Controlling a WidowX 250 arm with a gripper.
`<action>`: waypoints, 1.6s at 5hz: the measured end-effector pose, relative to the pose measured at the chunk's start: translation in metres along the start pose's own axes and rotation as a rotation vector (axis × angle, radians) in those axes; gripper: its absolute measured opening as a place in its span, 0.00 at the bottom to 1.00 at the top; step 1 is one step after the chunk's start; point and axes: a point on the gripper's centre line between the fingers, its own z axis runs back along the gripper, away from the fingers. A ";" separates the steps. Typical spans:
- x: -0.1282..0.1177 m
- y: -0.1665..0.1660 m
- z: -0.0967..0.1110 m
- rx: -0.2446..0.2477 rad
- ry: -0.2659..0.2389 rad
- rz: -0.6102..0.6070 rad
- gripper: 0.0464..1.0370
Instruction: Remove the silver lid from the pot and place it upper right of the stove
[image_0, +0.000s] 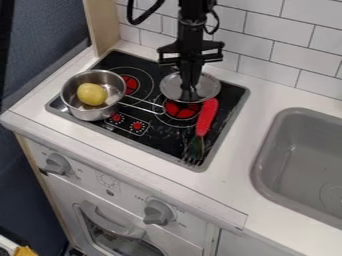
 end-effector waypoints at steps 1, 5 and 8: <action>0.004 0.003 0.000 -0.007 -0.008 0.021 0.01; 0.003 0.012 -0.004 0.007 -0.010 0.037 0.74; 0.005 0.027 0.052 -0.122 -0.079 0.077 0.96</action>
